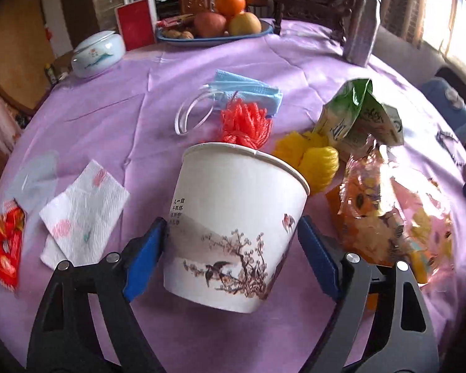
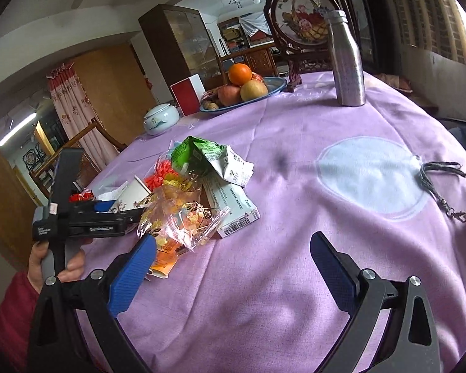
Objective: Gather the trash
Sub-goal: 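Return to the table and grasp the white paper cup with the left tool, then grasp the green chip bag with the right tool while the left tool holds the paper cup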
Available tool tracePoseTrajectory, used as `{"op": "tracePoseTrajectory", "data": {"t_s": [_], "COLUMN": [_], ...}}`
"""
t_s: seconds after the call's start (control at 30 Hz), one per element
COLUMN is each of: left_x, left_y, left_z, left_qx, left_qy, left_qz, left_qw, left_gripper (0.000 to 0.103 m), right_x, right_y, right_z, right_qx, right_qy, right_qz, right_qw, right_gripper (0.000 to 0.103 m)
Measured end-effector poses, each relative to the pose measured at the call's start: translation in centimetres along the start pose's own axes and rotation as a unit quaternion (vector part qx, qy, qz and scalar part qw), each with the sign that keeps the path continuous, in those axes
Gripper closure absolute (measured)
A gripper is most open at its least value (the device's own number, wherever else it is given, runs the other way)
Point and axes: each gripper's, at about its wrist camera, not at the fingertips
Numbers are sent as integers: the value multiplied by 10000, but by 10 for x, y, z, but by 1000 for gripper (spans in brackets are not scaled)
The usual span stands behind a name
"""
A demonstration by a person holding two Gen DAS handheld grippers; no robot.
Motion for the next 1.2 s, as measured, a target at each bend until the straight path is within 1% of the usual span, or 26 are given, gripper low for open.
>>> {"op": "tracePoseTrajectory", "data": {"t_s": [0.07, 0.1, 0.17, 0.27, 0.3, 0.37, 0.4, 0.47, 0.5, 0.57, 0.63, 0.7, 0.8, 0.83, 0.87, 0.93, 0.97, 1.07, 1.13, 1.2], "left_x": [-2, -6, -17, -30, -31, -34, -34, -32, -32, -32, -34, -36, -37, -37, -36, -34, -34, -35, -36, -37], "left_y": [-1, 0, -2, 0, 0, 0, 0, 1, 1, 2, 1, 0, -1, 0, 0, 0, 0, 0, -1, -1], "left_z": [3, 3, 4, 1, 1, 1, 1, 2, 2, 3, 3, 4, 4, 4, 4, 4, 5, 7, 8, 9], "left_qx": [128, 130, 110, 74, 54, 43, 52, 64, 75, 96, 115, 130, 133, 132, 133, 147, 166, 203, 244, 274], "left_qy": [219, 299, 346, 290, 266, 234, 245, 272, 279, 272, 238, 194, 137, 114, 97, 78, 62, 43, 20, 12], "left_qz": [108, 222, 475, 796, 838, 897, 896, 868, 857, 871, 917, 975, 1005, 989, 970, 927, 915, 944, 982, 1016], "left_qw": [9996, 9992, 9982, 9964, 9961, 9957, 9957, 9958, 9959, 9958, 9954, 9950, 9948, 9949, 9952, 9956, 9956, 9953, 9949, 9945], "left_gripper": [20, 20, 20, 20, 20, 20, 20, 20, 20, 20, 20, 20, 20, 20, 20, 20, 20, 20, 20, 20], "right_x": [1, 2, 3, -4, -6, -12, -16, -21, -26, -35, -43, -50, -51, -49, -44, -34, -29, -19, -15, -13], "right_y": [0, 0, 4, 20, 26, 45, 56, 70, 78, 87, 91, 90, 82, 81, 81, 84, 85, 89, 91, 91], "right_z": [-1, -2, -2, -9, -13, -29, -42, -63, -77, -97, -116, -134, -159, -163, -165, -163, -164, -162, -157, -155], "right_qx": [-31, -70, -29, 45, 51, -36, -178, -335, -426, -475, -516, -647, -973, -1079, -1154, -1124, -1185, -1167, -1104, -1111], "right_qy": [25, 51, -46, -293, -279, 39, 217, 465, 522, 433, 227, 38, -322, -333, -253, -63, 50, 253, 371, 474], "right_qz": [-26, -64, -119, 135, 143, 4, -140, -321, -392, -437, -330, -190, 204, 230, 163, -73, -207, -450, -594, -725], "right_qw": [10000, 9999, 9999, 9995, 9995, 10000, 9995, 9978, 9970, 9970, 9979, 9977, 9945, 9933, 9929, 9936, 9927, 9918, 9914, 9900], "right_gripper": [6, 6, 6, 6, 6, 6, 6, 6, 6, 6, 5, 5, 5, 5, 5, 5, 6, 14, 17, 18]}}
Point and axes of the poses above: each gripper's, at about its wrist camera, not at the fingertips, and z roughly against the way its jaws point, x to its right, y to its top, and after that the axes turned 5 degrees about x, right-handed
